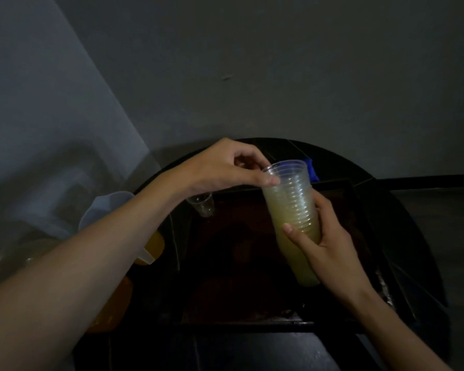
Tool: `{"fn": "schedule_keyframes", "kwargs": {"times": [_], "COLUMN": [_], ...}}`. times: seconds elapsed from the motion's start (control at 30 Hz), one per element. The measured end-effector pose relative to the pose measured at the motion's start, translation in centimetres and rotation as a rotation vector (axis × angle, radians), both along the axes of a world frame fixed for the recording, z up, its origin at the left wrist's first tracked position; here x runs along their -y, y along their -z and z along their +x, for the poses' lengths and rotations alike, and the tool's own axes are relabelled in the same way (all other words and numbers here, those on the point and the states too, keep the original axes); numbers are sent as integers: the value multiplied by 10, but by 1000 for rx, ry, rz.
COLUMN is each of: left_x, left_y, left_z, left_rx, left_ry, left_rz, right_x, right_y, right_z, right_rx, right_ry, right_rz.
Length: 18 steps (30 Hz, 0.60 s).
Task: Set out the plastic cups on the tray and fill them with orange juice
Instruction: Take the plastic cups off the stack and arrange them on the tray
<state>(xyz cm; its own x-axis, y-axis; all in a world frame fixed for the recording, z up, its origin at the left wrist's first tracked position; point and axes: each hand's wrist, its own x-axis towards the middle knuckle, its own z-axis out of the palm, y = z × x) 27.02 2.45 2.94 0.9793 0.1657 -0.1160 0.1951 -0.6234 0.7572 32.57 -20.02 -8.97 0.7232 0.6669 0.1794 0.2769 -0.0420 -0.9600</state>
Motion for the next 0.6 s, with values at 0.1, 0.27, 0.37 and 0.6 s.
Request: {"fn": "schedule_keyframes", "kwargs": {"times": [0.1, 0.27, 0.37, 0.6], "left_x": [1, 9, 13, 16], "left_y": [-2, -4, -4, -4], "left_z": [-1, 2, 5, 12], "left_rx": [7, 2, -2, -33], "left_ry": [26, 57, 45, 37], "left_rz": [23, 71, 47, 15], "right_x": [0, 3, 5, 8], "right_y": [0, 2, 3, 3], "right_z": [1, 3, 5, 8], "right_rx": [9, 23, 36, 60], "right_ry": [-17, -49, -58, -68], "right_rz": [-7, -25, -43, -67]}}
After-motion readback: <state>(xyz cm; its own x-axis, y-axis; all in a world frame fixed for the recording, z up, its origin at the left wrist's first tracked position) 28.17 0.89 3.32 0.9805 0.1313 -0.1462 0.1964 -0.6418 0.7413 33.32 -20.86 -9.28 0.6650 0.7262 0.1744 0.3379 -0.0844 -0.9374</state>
